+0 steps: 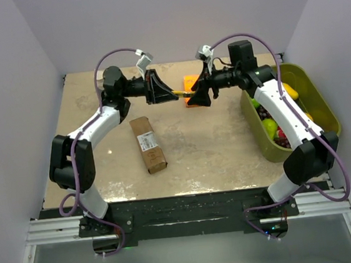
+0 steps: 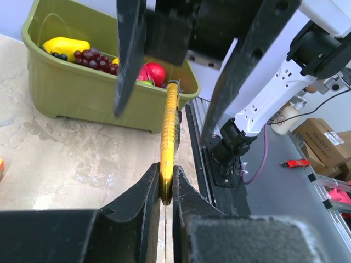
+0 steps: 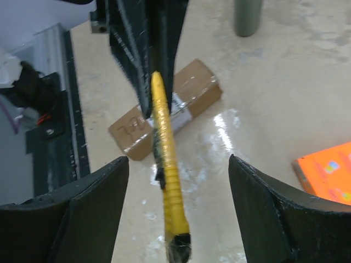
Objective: Unpack the express box
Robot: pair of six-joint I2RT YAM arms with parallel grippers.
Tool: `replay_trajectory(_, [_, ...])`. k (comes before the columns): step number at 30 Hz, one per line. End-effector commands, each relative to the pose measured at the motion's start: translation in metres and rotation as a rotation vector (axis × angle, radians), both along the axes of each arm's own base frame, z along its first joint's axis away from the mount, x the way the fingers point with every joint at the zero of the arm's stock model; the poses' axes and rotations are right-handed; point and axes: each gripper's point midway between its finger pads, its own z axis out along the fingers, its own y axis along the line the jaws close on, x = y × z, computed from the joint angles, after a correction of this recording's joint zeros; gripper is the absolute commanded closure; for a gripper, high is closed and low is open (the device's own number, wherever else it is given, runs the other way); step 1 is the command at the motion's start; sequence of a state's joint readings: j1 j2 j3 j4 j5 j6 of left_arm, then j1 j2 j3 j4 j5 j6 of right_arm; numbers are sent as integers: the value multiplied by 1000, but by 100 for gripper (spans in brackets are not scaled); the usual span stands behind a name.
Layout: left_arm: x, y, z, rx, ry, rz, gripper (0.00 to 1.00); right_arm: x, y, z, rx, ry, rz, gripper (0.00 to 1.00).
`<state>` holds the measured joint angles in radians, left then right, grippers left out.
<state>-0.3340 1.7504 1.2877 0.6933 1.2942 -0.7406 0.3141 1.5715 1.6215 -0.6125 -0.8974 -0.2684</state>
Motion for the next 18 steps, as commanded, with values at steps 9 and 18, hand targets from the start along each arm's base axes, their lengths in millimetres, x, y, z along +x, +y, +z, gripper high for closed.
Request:
replay_trajectory(9, [-3,5,23,-13,-78,-20,100,-25,11,2,67,52,141,76])
replay_trajectory(18, [21,23,-15,303,-350,123,55,7,-34,-24,-304,-258,80,100])
